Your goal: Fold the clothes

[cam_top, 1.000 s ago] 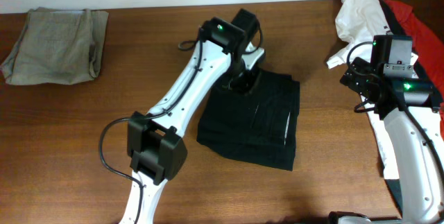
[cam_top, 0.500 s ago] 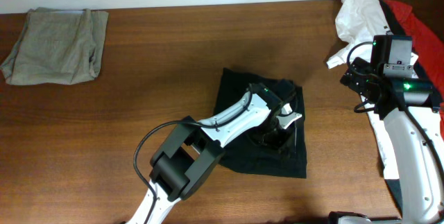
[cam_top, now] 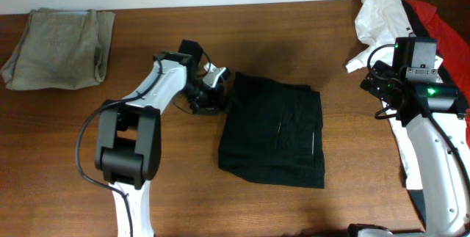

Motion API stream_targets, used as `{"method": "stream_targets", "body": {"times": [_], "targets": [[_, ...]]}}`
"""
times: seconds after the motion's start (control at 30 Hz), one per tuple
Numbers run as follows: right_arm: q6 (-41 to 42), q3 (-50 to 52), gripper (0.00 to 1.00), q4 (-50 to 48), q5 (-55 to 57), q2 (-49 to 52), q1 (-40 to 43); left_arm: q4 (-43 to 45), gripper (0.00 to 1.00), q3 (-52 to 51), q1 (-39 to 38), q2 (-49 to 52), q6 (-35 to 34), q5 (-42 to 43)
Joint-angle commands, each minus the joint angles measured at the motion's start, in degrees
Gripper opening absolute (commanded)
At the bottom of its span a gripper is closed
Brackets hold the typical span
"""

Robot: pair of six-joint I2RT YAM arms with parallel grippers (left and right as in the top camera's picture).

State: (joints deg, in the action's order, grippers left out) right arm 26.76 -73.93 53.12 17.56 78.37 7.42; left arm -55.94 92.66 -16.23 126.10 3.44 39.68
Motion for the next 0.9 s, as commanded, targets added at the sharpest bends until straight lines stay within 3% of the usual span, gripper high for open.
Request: {"method": "stream_targets", "body": {"times": [0.0,0.03,0.07,0.1,0.13,0.17,0.2,0.27,0.37,0.43,0.57,0.73,0.87], "targets": [[0.02,-0.74,0.99,-0.02,1.14,-0.22,0.15,2.49,0.99,-0.26,-4.04,3.72,-0.63,4.28],[0.02,-0.74,0.99,-0.02,1.14,-0.22,0.15,4.17,0.99,-0.26,-5.68,5.49,-0.92,7.45],[0.02,-0.74,0.99,-0.02,1.14,-0.22,0.15,5.57,0.91,-0.26,-6.84,6.73,-2.47,7.41],[0.02,-0.74,0.99,-0.02,1.11,-0.22,0.15,7.08,0.65,-0.26,-7.43,7.50,-2.78,6.93],[0.02,-0.74,0.99,-0.02,1.11,-0.22,0.15,7.98,0.50,-0.26,-7.93,7.63,-2.78,5.40],[0.02,-0.74,0.99,-0.02,1.11,-0.22,0.15,8.39,0.19,-0.24,-8.00,7.63,-2.78,3.10],[0.02,-0.74,0.99,-0.02,1.14,-0.22,0.15,8.35,0.05,0.28,-7.30,7.63,-2.82,-1.27],[0.02,-0.74,0.99,-0.02,1.14,-0.22,0.15,6.27,0.01,3.61,-4.24,7.61,-2.93,-4.72],[0.02,-0.74,0.99,-0.02,1.11,-0.22,0.15,0.09,0.01,14.60,2.45,7.61,-2.93,-17.25],[0.02,-0.74,0.99,-0.02,1.11,-0.22,0.15,0.66,0.01,23.54,9.44,7.61,0.13,-23.41],[0.02,-0.74,0.99,-0.02,1.11,-0.22,0.15,7.10,0.01,26.99,19.08,7.61,11.61,-39.32],[0.02,-0.74,0.99,-0.02,1.14,-0.22,0.15,9.60,0.01,40.98,28.22,7.61,18.95,-39.50],[0.02,-0.74,0.99,-0.02,1.14,-0.22,0.15,15.50,0.01,43.52,31.10,7.78,21.84,-42.95]]}}
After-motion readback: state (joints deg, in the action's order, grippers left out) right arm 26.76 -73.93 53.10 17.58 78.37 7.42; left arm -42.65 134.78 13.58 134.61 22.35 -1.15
